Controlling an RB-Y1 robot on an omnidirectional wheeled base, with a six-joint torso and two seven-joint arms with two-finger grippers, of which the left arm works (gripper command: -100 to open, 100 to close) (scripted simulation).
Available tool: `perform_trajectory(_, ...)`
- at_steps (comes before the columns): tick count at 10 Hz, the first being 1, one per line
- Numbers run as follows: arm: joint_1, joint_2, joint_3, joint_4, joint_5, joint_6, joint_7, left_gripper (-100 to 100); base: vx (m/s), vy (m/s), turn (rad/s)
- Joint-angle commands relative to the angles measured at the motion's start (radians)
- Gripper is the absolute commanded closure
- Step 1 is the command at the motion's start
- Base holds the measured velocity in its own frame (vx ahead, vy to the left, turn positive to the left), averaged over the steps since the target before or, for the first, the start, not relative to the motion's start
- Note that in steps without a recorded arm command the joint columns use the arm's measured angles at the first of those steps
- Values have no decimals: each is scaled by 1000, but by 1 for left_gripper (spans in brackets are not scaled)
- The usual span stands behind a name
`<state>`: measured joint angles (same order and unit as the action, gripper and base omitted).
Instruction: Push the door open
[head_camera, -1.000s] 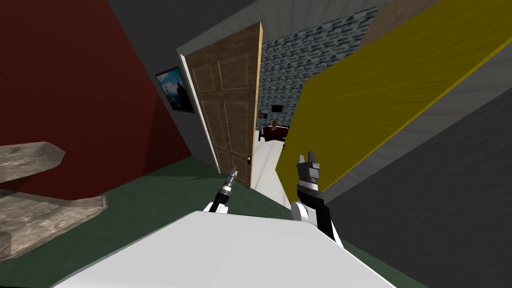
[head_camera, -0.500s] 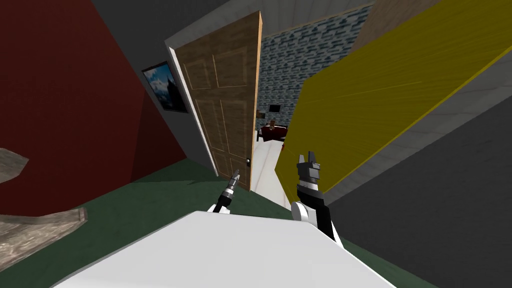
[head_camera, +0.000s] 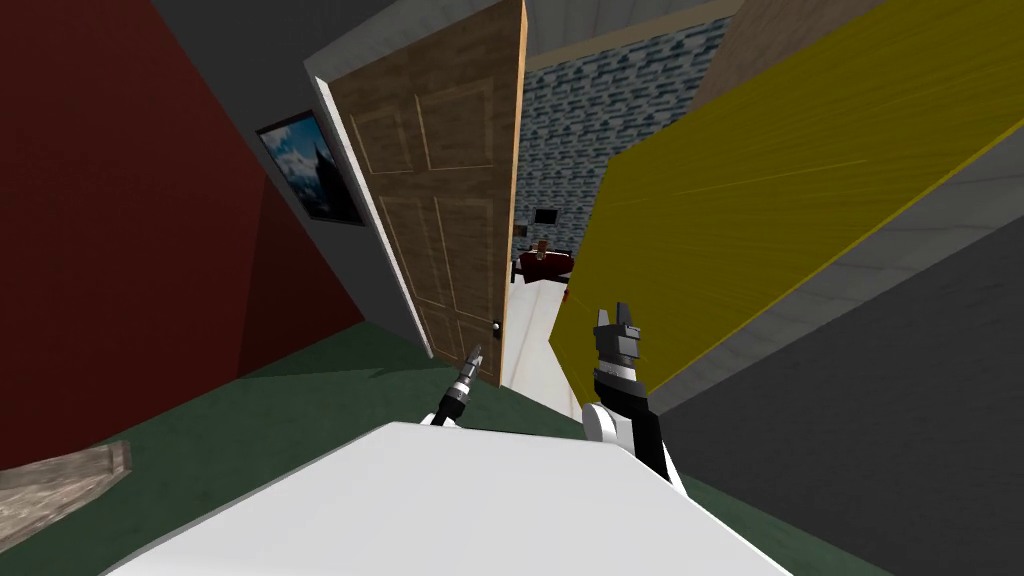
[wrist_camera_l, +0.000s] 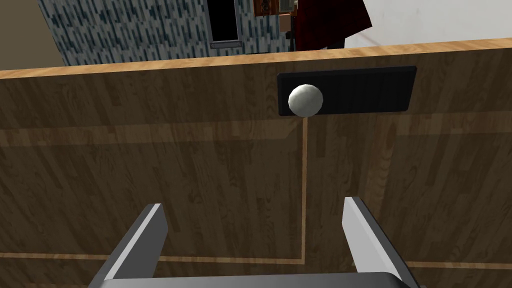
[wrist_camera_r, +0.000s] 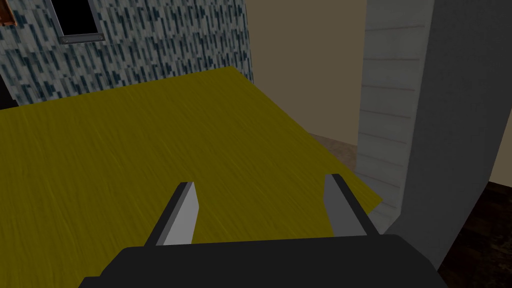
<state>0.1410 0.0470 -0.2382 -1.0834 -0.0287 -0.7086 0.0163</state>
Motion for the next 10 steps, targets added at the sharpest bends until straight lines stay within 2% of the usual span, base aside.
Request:
perform_trajectory(1, -13, -3, -6, 35, 0, -5, 4, -100, 80, 46, -53)
perform_trajectory(7, -45, -16, -28, 145, -2, -21, 13, -100, 89, 47, -48)
perform_trajectory(8, -44, -15, -25, 135, -1, -20, 11, -100, 50, 28, -16)
perform_trajectory(9, -47, -4, -21, 144, 0, -24, 10, -100, 126, -14, -26)
perform_trajectory(10, -49, -1, -19, 147, 1, -25, 10, -100, 173, -26, -27)
